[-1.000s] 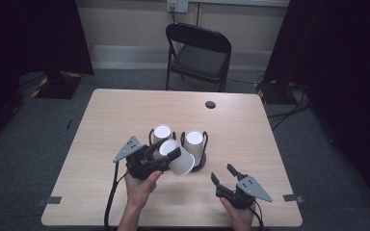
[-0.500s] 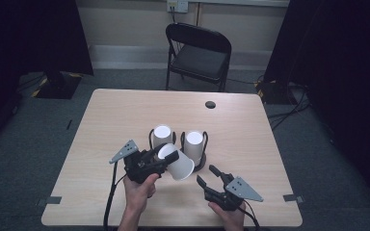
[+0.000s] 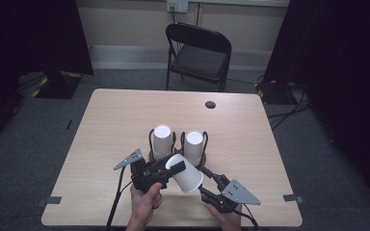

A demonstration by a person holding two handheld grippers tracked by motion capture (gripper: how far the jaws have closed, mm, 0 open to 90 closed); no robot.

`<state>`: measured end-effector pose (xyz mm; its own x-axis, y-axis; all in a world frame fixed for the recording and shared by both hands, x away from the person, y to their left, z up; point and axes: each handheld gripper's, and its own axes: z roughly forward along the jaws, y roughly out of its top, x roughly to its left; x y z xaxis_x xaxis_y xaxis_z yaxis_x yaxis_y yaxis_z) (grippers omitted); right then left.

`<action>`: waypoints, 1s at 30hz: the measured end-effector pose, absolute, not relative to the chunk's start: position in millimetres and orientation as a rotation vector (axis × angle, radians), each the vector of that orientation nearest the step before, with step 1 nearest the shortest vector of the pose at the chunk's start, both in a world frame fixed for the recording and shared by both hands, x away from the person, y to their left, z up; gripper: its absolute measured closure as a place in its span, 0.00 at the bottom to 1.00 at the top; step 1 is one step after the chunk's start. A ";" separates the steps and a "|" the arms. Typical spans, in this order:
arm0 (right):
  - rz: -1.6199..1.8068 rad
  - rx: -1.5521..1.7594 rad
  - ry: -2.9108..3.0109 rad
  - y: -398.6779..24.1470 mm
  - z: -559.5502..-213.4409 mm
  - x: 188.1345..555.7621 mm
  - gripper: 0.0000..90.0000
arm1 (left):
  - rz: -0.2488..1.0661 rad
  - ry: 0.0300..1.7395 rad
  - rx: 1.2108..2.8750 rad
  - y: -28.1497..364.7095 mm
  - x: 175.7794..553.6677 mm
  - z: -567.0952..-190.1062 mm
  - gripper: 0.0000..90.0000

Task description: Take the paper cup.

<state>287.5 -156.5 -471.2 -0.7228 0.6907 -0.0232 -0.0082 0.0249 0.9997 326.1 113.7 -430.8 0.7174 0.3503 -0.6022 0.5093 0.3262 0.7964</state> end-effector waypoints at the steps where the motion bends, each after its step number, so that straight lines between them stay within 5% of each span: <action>1: 1.755 0.682 1.787 -156.3 -470.7 287.1 0.61 | -0.132 0.822 1.271 113.9 326.1 -431.7 0.39; 30: 1.788 0.535 1.676 -150.5 -463.7 288.0 0.92 | -0.322 0.803 1.208 103.8 326.3 -441.5 0.38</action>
